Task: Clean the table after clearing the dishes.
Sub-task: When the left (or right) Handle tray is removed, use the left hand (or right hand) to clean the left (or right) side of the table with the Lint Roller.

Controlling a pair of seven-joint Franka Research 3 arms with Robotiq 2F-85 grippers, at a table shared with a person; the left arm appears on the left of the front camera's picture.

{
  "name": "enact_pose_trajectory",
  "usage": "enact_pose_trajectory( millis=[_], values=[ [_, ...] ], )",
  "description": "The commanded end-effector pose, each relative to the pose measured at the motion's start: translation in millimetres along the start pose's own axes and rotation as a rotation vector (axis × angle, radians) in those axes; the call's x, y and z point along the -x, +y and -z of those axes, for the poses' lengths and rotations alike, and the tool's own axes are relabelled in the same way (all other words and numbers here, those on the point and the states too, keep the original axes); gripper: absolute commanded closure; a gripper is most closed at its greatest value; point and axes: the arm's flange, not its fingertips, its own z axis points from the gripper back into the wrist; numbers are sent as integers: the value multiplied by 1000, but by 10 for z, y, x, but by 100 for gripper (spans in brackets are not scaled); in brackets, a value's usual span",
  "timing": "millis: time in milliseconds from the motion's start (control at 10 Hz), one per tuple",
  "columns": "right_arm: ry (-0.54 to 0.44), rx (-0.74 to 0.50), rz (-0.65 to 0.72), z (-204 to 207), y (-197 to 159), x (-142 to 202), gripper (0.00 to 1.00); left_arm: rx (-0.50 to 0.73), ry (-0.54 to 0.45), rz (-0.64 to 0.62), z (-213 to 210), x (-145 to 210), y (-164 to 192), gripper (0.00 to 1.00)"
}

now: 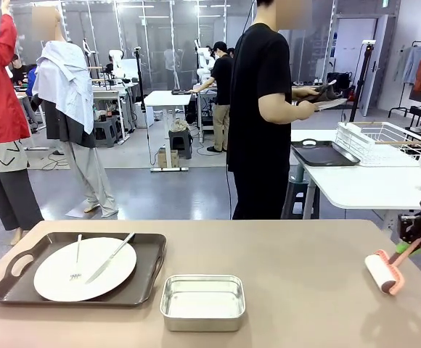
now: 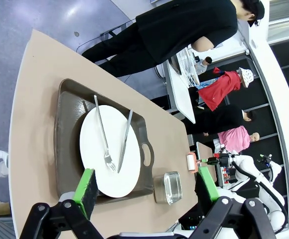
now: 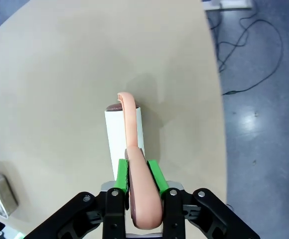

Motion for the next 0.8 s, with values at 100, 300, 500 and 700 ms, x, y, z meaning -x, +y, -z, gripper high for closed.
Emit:
enact_pose_trajectory(
  millis=[100, 300, 500, 700],
  values=[
    [39, 79, -19, 60, -168, 246, 78, 17, -5, 3, -28, -25, -16, 0],
    [13, 57, -44, -229, -108, 305, 78, 17, -5, 3, -28, -25, -16, 0],
    [-39, 107, -55, -586, 49, 399, 78, 17, -5, 3, -28, -25, -16, 0],
    [-124, 151, -77, -970, 239, 497, 78, 17, -5, 3, -28, -25, -16, 0]
  ],
)
